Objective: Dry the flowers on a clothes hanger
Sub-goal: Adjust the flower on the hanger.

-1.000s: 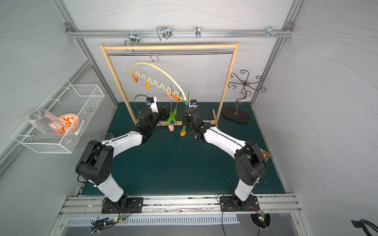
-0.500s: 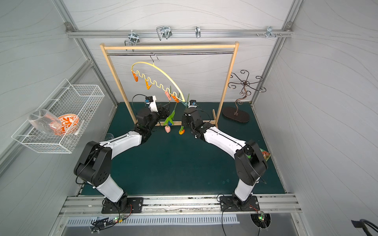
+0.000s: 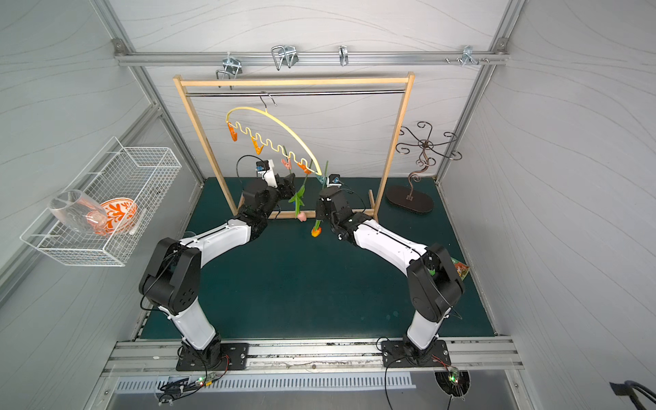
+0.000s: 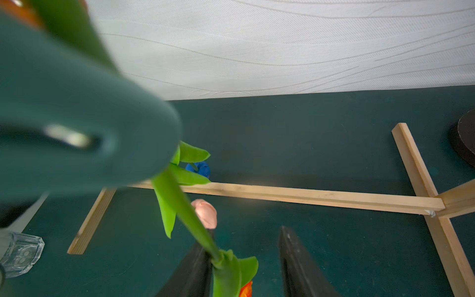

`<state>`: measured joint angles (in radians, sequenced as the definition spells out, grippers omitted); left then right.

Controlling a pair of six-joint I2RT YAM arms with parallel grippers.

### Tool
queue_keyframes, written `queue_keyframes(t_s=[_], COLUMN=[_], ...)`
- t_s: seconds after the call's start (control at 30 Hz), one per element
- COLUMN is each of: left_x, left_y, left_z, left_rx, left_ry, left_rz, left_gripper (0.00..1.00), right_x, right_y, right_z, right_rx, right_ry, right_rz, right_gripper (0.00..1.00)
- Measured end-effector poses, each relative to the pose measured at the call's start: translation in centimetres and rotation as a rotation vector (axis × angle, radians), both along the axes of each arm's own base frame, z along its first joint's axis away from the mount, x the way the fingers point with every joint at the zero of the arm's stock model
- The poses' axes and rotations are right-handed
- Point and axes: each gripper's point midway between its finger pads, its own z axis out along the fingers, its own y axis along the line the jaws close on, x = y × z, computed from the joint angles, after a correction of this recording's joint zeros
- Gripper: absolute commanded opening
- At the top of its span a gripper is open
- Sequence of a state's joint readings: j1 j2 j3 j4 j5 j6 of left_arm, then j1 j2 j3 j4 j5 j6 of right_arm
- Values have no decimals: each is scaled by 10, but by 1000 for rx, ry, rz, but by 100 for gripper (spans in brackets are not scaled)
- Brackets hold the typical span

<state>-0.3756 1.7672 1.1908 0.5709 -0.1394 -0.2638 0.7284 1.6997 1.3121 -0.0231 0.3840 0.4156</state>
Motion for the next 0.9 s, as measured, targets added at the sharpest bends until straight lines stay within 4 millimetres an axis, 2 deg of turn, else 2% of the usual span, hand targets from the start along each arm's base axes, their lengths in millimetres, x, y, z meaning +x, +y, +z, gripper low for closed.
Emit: queue_keyframes(t_s=[0.1,0.3,0.47,0.73,0.9], left_x=[6,9,9,-4,-10], left_y=[7,26,44,71,78], left_z=[4,0,-3,-19,-14], left_rx=[28,76,117,179,203], left_ry=[-9,5,16,54,53], left_rz=[49,158,258,388,426], left_gripper=[67,65,58,54,53], right_x=[3,9,10,3,-1], right_y=[-1,-5,-3,12,19], right_z=[4,8,4,3,4], right_rx=[0,4,6,61,71], right_ry=[-7,-13,-2,29,28], right_rz=[-2,-15,-10,58,82], right_gripper=[46,47,47,48,48])
